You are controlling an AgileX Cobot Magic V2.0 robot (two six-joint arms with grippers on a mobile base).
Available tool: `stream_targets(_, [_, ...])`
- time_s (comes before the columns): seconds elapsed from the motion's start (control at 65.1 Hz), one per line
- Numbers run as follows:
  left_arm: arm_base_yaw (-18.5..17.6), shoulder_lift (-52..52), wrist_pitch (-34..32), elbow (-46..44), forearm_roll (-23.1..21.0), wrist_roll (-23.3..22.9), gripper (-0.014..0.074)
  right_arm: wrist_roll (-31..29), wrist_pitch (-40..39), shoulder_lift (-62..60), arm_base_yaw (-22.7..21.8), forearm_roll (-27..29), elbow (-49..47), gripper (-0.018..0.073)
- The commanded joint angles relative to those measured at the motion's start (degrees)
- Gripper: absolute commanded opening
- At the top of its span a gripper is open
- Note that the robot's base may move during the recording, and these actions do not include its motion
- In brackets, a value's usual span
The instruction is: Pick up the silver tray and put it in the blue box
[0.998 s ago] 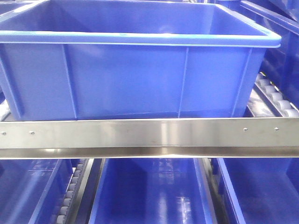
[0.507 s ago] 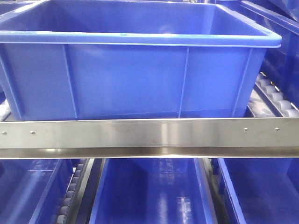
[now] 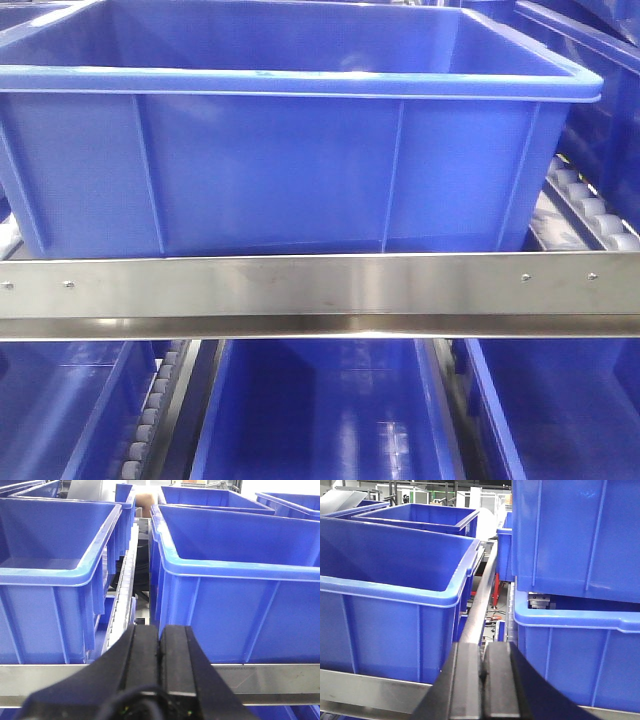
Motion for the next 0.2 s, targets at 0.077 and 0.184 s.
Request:
stream_targets(0.077, [0.1, -1.1, -4.8, -0.11, 0.06, -0.41, -0.0104, -0.53, -4.89, -1.12, -0.37, 0.0, 0.11, 0.0052])
stream_targets(0.184, [0.1, -1.1, -4.8, -0.11, 0.06, -0.41, -0.0104, -0.53, -4.89, -1.12, -0.37, 0.0, 0.11, 0.0052])
